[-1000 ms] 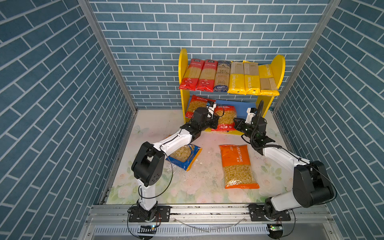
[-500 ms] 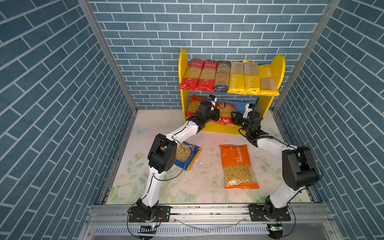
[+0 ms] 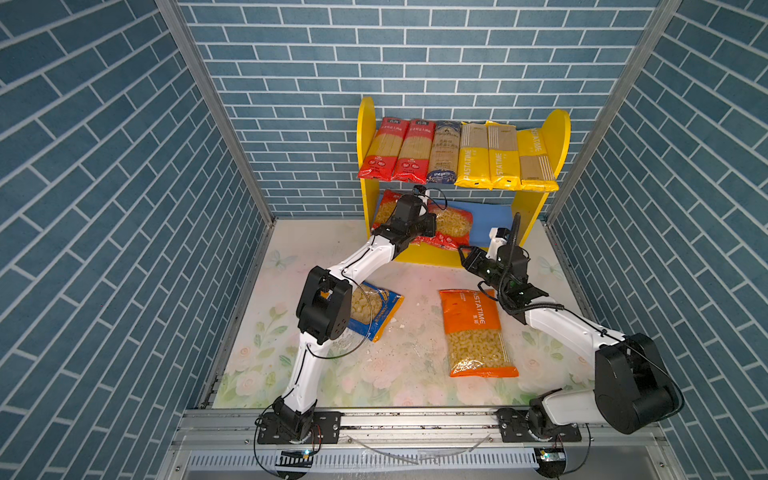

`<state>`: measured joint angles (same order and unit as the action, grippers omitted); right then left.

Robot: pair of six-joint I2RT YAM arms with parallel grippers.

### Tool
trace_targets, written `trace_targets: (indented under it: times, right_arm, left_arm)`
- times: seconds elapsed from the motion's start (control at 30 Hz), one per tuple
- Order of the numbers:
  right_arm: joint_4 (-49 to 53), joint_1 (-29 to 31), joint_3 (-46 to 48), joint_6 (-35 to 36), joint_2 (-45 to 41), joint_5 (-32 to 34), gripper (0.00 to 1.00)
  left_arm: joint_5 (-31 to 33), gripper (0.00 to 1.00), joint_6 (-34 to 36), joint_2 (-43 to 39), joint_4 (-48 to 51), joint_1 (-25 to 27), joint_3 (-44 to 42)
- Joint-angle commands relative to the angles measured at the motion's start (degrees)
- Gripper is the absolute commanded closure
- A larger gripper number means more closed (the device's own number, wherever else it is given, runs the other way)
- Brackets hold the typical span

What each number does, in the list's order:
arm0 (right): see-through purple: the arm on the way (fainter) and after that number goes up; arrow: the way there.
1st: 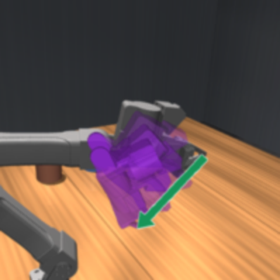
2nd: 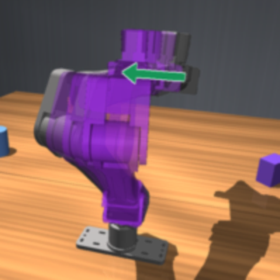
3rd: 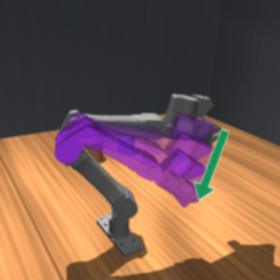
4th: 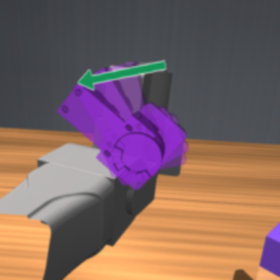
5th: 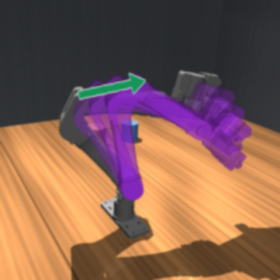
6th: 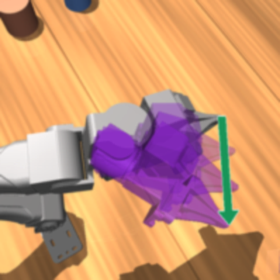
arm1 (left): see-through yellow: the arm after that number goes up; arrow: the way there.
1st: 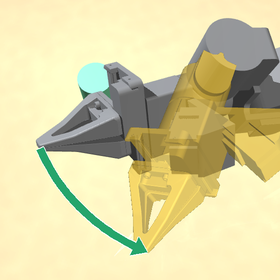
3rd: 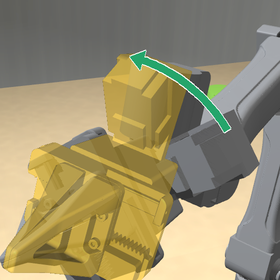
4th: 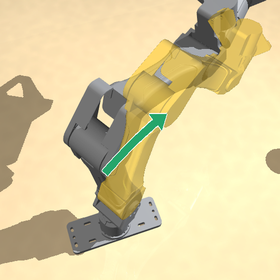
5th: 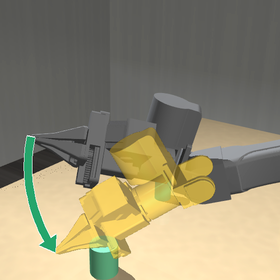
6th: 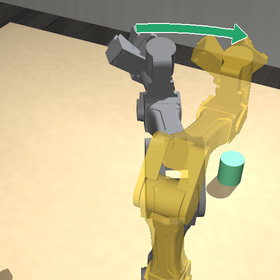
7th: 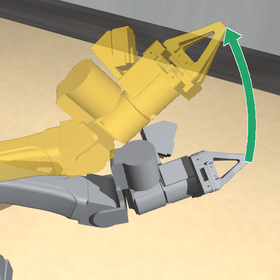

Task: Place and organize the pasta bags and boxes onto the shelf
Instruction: 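Lower the second red bag onto the lower shelf beside the first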

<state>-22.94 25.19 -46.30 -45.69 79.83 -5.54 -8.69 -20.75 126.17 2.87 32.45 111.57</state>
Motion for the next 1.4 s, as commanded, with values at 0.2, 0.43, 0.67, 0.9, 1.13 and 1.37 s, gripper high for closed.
trace_targets:
  times: [0.2, 0.43, 0.67, 0.9, 1.13, 1.37]
  right_arm:
    - [-5.4, 2.5, -6.1, -2.3, 10.3, -0.1, 0.68]
    - [-2.5, -2.3, -10.2, -2.1, 10.1, -0.9, 0.90]
    - [1.9, -6.2, -16.7, 1.2, 12.9, -5.0, 0.93]
    - [-2.7, -6.4, -8.8, -3.4, 14.1, -6.2, 0.92]
    - [-3.3, -5.8, -5.4, -6.3, 9.9, -6.1, 0.82]
    - [-4.1, -5.3, -2.2, -9.1, 5.1, -6.9, 0.58]
  left_arm:
    - [-2.0, 0.99, 0.1, 0.0, -1.0, -0.8, 2.5]
    - [-2.7, 0.96, -0.3, -2.0, -1.9, -0.9, -0.4]
    - [-3.4, 0.80, -1.9, -3.3, -3.0, -0.9, -3.1]
    - [-1.1, 0.57, 0.3, -9.0, -3.4, -0.8, -11.2]
    - [-0.7, 0.53, 0.1, -13.8, -4.2, -0.6, -16.7]
    - [0.7, 0.52, -1.2, -22.4, -7.7, 0.4, -28.7]
